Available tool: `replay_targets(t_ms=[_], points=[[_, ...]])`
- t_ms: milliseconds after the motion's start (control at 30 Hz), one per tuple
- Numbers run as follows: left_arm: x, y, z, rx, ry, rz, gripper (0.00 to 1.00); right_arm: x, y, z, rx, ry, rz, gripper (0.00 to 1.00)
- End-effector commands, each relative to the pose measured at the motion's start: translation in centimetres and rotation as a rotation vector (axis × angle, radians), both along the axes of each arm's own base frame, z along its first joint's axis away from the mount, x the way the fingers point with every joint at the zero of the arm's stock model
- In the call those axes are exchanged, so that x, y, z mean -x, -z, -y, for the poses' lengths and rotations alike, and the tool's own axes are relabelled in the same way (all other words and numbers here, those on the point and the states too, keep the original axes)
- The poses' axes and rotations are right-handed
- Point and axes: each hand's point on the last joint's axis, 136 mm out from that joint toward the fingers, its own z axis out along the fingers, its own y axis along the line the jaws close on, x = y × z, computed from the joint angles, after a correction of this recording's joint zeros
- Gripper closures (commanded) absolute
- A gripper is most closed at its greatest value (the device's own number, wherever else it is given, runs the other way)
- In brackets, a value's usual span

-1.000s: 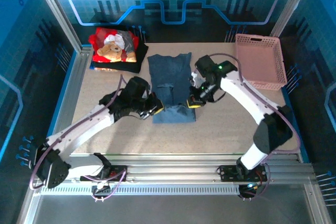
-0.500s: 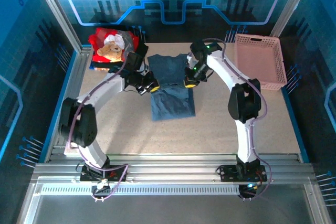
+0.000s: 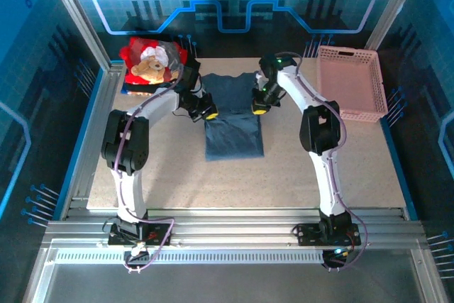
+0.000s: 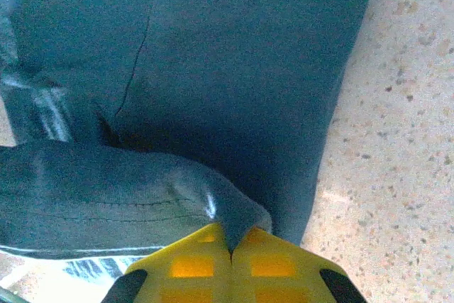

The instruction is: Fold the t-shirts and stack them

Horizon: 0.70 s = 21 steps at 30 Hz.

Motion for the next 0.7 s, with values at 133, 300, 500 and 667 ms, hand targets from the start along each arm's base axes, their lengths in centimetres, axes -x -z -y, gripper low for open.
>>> replay_targets(t_ms=[133,300,500,667], points=[[-3.4,0.8,-0.4,0.023,0.0,0.043,0.84,-2.8,2.0,0.0,-0.031,0.065,-0.013,0.9],[-7.1,-4.3,0.5,0.102,-0.023,0.16,0.42,-8.0,-2.3,0.1,-0.222,0.2,0.109,0.49],[-9.4,-14.7,-2.4,0.164,-0.169,0.345,0.19,-8.5,-11.8,2.7,-0.322,0.242,0.272,0.34],[-4.8,-20.1,-4.0,0.15,-0.156,0.445,0.08,-2.4,-17.1,4.1,-0.309,0.153,0.371,0.23]])
